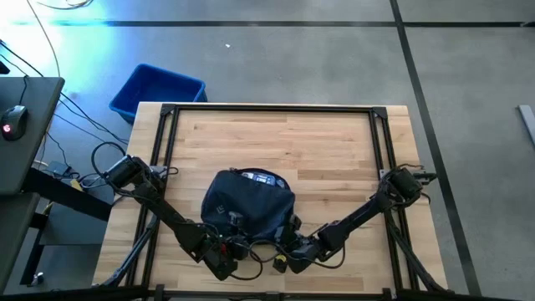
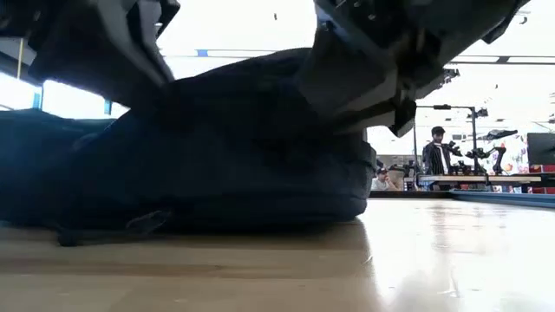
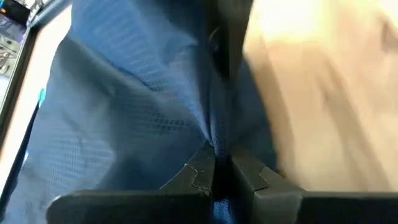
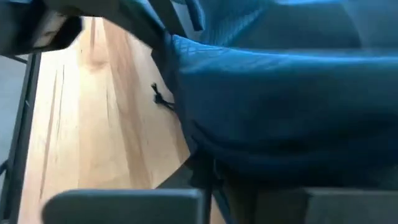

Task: Unpack backpack
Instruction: Close the black backpack

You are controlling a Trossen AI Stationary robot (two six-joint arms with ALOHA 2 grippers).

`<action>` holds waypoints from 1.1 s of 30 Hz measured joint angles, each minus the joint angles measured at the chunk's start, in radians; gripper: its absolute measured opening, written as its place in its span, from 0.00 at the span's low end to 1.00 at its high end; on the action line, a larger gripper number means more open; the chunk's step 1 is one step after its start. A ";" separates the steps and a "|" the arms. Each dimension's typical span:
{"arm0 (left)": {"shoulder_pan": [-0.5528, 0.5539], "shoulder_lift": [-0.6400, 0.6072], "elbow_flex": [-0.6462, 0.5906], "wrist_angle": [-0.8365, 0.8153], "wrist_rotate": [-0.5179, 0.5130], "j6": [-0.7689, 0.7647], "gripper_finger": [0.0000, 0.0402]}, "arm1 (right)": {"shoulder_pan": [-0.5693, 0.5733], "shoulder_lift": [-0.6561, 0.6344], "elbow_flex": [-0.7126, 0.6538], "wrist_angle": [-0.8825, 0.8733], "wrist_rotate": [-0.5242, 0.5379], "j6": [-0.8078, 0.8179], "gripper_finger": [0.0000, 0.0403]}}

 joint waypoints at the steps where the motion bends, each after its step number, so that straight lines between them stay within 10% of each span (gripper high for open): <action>1: -0.001 0.000 0.000 -0.035 -0.002 -0.013 0.00 | 0.004 -0.008 0.000 -0.027 0.001 0.016 0.02; 13: -0.002 -0.001 -0.042 -0.352 -0.072 -0.206 0.03 | 0.020 -0.032 0.002 -0.265 0.003 0.122 0.00; 26: -0.036 -0.079 0.029 -0.620 -0.132 -0.264 0.42 | 0.041 -0.032 0.000 0.174 -0.010 -0.256 0.00; 33: -0.065 -0.105 0.078 -0.152 -0.026 0.033 0.44 | 0.040 -0.032 0.000 0.172 0.009 -0.249 0.00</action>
